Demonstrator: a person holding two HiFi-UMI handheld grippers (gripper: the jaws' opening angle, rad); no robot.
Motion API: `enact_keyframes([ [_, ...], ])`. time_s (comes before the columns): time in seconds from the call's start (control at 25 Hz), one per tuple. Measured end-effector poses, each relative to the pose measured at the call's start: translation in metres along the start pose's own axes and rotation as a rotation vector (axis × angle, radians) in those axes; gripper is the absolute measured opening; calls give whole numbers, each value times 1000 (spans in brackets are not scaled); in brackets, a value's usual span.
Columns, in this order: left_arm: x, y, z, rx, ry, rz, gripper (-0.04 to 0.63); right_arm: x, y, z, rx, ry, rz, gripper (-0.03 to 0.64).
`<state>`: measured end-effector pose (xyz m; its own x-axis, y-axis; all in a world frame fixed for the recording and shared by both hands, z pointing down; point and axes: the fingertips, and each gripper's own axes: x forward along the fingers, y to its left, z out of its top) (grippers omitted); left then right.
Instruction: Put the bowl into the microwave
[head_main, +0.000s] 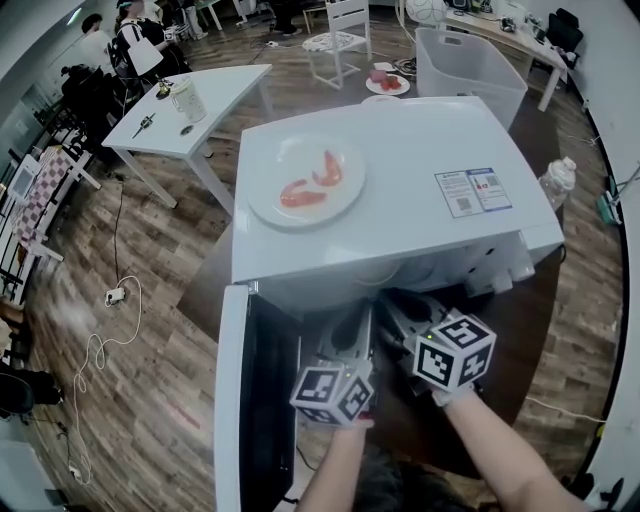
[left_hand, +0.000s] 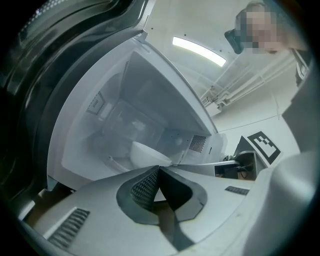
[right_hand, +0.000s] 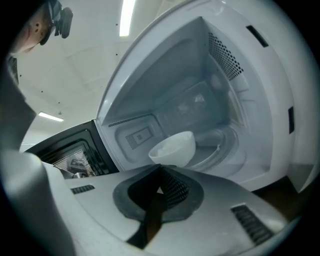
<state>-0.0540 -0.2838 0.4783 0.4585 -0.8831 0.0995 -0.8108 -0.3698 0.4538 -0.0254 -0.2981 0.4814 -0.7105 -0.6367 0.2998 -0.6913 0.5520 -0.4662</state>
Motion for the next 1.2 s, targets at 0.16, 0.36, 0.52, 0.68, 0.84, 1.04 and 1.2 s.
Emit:
enact_keyframes([
  [0.16, 7, 6, 4, 3, 3, 3, 12, 4, -3, 3, 9, -8, -9, 3],
  [0.36, 14, 8, 8, -5, 6, -1, 12, 6, -5, 4, 30, -13, -12, 3],
  [0.52, 19, 8, 10, -18, 10, -7, 12, 7, -9, 5, 39, -15, -19, 3],
  [0.68, 22, 8, 11, -27, 12, -14, 12, 8, -13, 8, 62, -20, -23, 3],
  [0.84, 24, 9, 12, -25, 15, -14, 12, 9, -15, 10, 58, -22, -29, 3],
  [1.04, 24, 8, 11, -8, 19, -11, 12, 8, -14, 7, 28, -17, -25, 3],
  [1.2, 22, 3, 8, 28, 37, -9, 12, 4, -11, 5, 2, -9, -23, 2],
])
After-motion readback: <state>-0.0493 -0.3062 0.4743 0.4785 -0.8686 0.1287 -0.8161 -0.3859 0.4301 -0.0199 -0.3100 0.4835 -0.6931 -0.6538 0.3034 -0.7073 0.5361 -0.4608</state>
